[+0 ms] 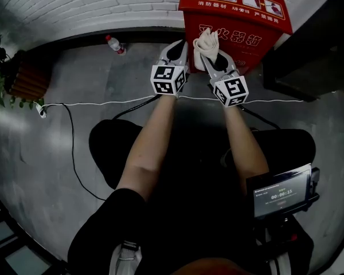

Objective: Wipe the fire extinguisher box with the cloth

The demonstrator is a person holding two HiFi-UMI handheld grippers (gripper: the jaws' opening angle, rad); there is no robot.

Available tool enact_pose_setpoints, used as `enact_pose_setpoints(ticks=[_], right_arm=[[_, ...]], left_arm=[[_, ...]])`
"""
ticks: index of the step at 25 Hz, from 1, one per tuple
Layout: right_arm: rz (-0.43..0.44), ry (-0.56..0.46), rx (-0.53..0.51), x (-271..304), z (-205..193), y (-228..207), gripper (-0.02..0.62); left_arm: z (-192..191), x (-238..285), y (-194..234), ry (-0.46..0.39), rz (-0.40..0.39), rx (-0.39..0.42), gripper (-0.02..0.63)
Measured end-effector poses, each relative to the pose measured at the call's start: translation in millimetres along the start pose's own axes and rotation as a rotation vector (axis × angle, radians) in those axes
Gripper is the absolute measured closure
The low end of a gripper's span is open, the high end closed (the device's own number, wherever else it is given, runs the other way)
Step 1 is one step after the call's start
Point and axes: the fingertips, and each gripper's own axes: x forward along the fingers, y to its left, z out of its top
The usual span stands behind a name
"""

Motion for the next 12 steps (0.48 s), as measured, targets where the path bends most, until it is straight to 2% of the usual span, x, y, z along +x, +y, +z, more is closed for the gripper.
enact_pose_setpoints(ticks=[5, 12], right_arm=[[0.042, 0.031, 0.03, 27.0, -18.5, 16.4, 0.494], [0.027, 0.11, 0.018, 51.5, -60.1, 18.0, 0.494]], left_arm=[[-5.6, -14.8, 26.3, 0.005, 0.043, -0.021, 0.604], [-38.7, -17.4, 41.0, 0.086, 0.045, 0.033, 0.604]])
